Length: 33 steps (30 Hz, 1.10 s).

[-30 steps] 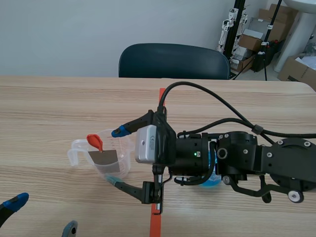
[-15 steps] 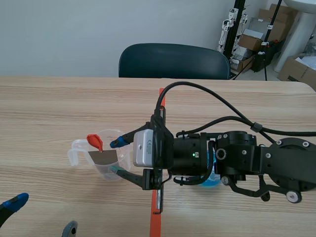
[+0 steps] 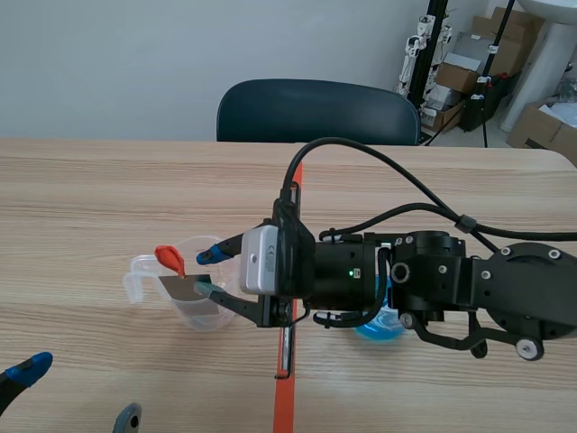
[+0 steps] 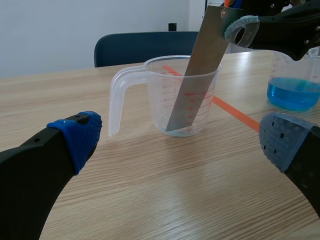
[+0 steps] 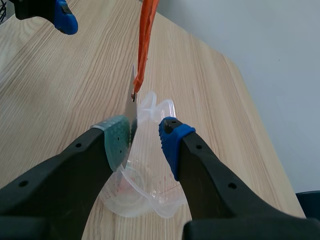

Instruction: Do the redox reaction experiment. lift the metal plate out of the left beaker

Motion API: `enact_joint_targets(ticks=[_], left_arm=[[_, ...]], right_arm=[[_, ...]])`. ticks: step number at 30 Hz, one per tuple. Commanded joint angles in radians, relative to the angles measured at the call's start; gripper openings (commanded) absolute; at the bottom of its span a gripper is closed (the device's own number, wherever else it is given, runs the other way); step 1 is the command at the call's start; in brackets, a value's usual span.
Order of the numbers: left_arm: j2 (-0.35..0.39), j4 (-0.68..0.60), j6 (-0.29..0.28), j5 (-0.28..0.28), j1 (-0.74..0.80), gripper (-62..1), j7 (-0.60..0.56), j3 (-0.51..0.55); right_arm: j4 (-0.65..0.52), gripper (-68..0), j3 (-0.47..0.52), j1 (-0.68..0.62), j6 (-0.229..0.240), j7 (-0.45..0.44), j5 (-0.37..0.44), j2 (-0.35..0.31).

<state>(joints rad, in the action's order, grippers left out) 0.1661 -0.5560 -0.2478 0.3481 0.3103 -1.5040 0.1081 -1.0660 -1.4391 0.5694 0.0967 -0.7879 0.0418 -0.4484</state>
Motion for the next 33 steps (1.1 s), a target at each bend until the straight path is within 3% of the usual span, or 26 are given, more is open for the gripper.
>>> enact_joint_targets(ticks=[1,4,10,19,25,33], left_arm=[[0.001,-0.006,-0.003,-0.007,0.003,1.4,-0.013,0.005],[0.001,-0.006,-0.003,-0.007,0.003,1.4,-0.013,0.005],[0.001,-0.006,-0.003,-0.007,0.003,1.4,-0.01,0.005],[0.001,-0.006,-0.003,-0.007,0.003,1.4,-0.006,0.005],[0.001,-0.006,-0.003,-0.007,0.003,1.4,-0.006,0.005],[0.001,-0.006,-0.003,-0.007,0.003,1.4,-0.006,0.005]], right_arm=[[-0.019,-51.1,0.013,0.021,-0.003,-0.019,0.01,0.011],[-0.019,-51.9,0.013,0.021,-0.003,-0.019,0.01,0.017],[-0.019,-67.2,0.013,0.021,0.001,-0.019,0.01,0.027],[-0.019,-67.1,0.013,0.021,0.001,-0.019,0.023,0.027],[-0.019,-67.1,0.013,0.021,0.012,-0.012,0.112,0.024],[-0.019,-67.1,0.013,0.032,0.159,0.061,0.269,0.024]])
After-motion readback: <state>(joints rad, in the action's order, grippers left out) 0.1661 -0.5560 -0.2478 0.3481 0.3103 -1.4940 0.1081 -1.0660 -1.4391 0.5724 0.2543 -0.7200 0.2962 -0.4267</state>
